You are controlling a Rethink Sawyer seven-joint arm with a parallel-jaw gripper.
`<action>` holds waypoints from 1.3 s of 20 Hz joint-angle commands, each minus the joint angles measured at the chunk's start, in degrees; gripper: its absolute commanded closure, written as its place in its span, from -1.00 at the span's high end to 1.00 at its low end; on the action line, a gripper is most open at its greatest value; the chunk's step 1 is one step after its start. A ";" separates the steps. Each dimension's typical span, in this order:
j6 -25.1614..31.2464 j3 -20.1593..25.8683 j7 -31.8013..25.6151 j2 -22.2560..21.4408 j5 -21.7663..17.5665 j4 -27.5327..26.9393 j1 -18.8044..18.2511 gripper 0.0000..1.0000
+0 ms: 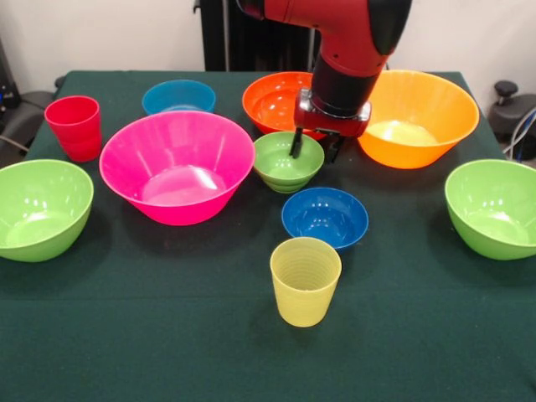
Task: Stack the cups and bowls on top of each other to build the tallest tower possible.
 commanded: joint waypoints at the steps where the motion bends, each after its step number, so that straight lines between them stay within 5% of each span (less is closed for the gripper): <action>1: -6.10 2.96 10.77 1.86 0.65 1.07 0.78 1.00; 26: -11.45 7.51 10.13 1.32 2.09 4.91 -2.51 1.00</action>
